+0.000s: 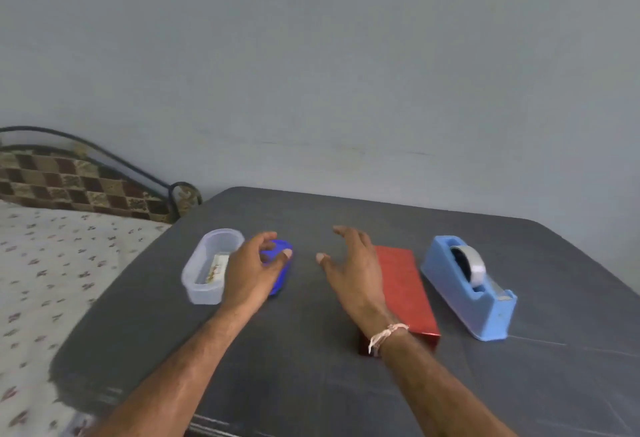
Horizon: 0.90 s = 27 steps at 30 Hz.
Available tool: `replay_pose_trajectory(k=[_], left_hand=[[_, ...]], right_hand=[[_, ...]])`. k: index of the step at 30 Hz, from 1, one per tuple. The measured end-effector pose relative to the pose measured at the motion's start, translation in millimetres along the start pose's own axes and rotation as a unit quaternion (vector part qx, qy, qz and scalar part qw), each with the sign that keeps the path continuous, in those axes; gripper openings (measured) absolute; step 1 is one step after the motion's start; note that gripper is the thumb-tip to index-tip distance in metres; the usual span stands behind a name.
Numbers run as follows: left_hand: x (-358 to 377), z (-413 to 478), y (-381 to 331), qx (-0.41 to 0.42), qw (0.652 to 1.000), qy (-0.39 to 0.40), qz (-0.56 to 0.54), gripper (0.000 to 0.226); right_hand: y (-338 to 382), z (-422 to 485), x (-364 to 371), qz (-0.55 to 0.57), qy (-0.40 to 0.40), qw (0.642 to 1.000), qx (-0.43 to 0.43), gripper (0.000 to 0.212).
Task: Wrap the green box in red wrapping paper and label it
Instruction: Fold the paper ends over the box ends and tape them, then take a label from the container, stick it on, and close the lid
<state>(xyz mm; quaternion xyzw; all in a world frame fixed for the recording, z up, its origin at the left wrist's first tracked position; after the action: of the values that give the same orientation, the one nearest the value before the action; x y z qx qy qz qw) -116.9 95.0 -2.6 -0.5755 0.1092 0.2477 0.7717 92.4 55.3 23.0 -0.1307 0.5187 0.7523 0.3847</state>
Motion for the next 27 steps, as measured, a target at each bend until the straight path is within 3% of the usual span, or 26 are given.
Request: replay_pose_trajectory(k=[3,5,7,9,11,16,27], left_hand=[[-84,19,48,-0.047,0.979,-0.118,0.16,0.053],[-107,19,95,-0.157,0.972,-0.087,0.153,0.063],[-107,11,125,-0.219,0.973,-0.031,0.069,0.048],[-105,2,133,-0.215,0.976,-0.029,-0.012,0.022],[-105,-4,135,-0.198,0.978,-0.038,-0.055,0.024],[-99,-14,143,-0.218,0.959,-0.024,-0.178,0.015],[-91,-9,160,-0.221,0.95,-0.03,-0.218,0.015]], right_hand=[[43,6,83,0.078,0.143,0.987,0.008,0.039],[67,7,126,0.08,0.201,0.976,-0.009,0.036],[91,12,162,0.053,0.239,0.969,-0.044,0.034],[106,23,190,-0.004,0.263,0.962,-0.075,0.034],[111,35,214,-0.074,0.294,0.948,-0.099,0.037],[105,32,259,-0.3,0.38,0.853,-0.193,0.047],[111,37,273,-0.308,0.403,0.834,-0.217,0.035]])
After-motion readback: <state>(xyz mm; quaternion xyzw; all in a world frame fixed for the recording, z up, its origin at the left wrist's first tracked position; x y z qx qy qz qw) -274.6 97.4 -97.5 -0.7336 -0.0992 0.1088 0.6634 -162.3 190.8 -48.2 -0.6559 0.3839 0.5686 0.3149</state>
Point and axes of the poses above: each hand's wrist, its own z-axis towards the middle knuckle, its own x-axis out of the palm, y = z × x, the point moved 9 cm from there along z, towards the middle knuckle, and after that the axes turned 2 degrees about x, right-handed, at the moved point
